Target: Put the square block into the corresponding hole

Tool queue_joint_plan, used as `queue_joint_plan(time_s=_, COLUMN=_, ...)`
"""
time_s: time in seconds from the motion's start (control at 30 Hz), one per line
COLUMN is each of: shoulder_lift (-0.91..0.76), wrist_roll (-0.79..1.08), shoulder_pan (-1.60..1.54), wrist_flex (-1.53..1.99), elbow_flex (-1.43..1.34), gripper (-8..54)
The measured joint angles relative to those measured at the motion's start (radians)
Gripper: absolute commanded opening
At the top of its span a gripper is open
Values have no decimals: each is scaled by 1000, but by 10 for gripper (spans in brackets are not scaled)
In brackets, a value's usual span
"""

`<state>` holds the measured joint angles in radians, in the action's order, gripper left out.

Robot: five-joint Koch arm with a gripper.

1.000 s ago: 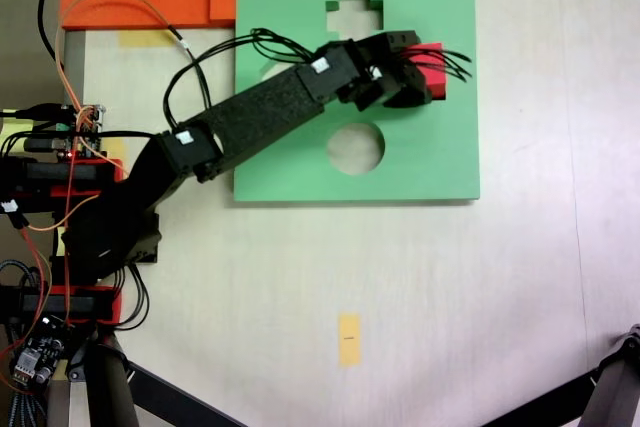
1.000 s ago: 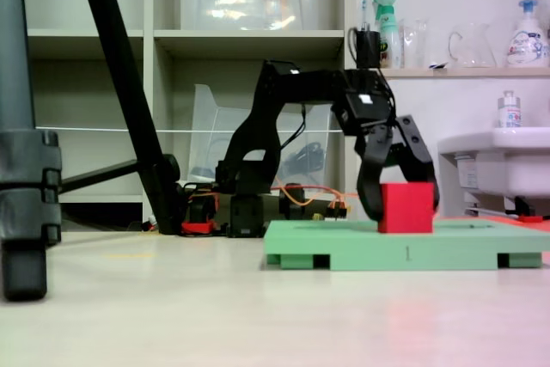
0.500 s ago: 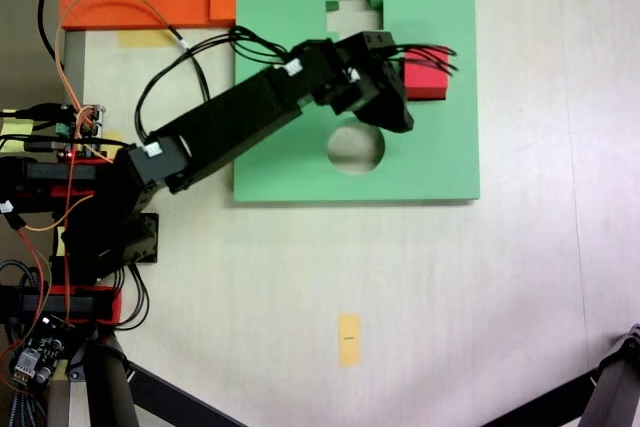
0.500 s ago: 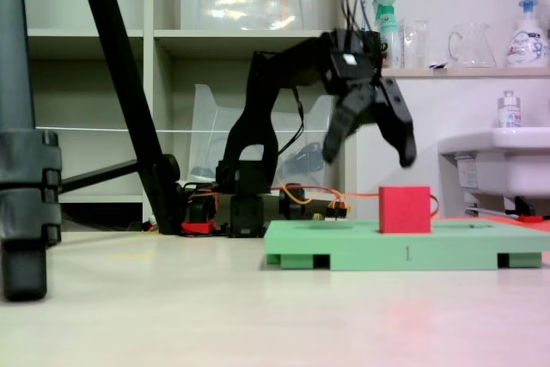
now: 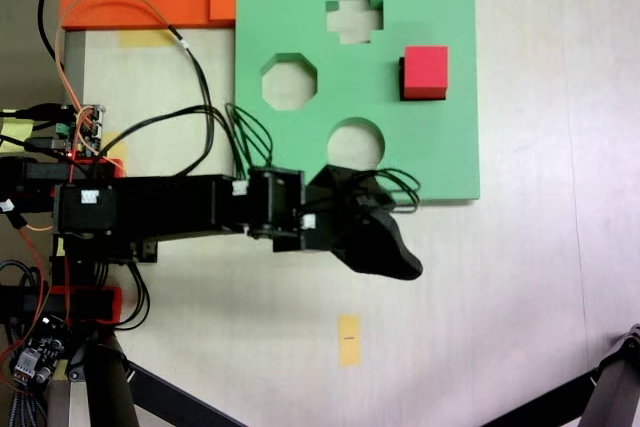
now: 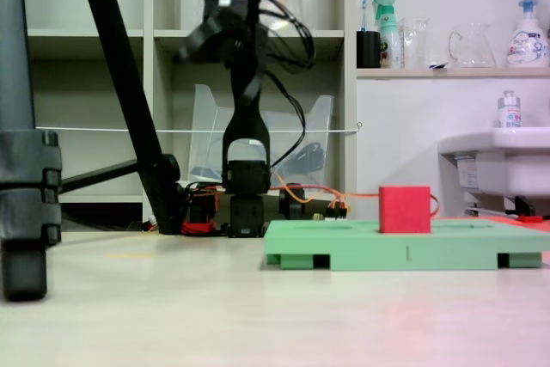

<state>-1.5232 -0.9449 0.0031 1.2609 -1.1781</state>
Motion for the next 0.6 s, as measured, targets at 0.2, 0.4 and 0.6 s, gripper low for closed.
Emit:
queue_joint_plan(time_s=0.2, shoulder_lift=-279, wrist_roll=439, shoulder_pan=80, wrist_flex=-1149, elbow_flex=-954, gripper=316)
queue_joint_plan(time_s=0.4, shoulder_lift=-327, wrist_roll=641, shoulder_pan=80, wrist_flex=-1523, elbow_flex=-1293, gripper=344)
queue_joint_plan(time_s=0.6, shoulder_lift=-497, wrist_roll=716, shoulder_pan=20, wrist_flex=-1526, elbow_flex=-1747, gripper=349)
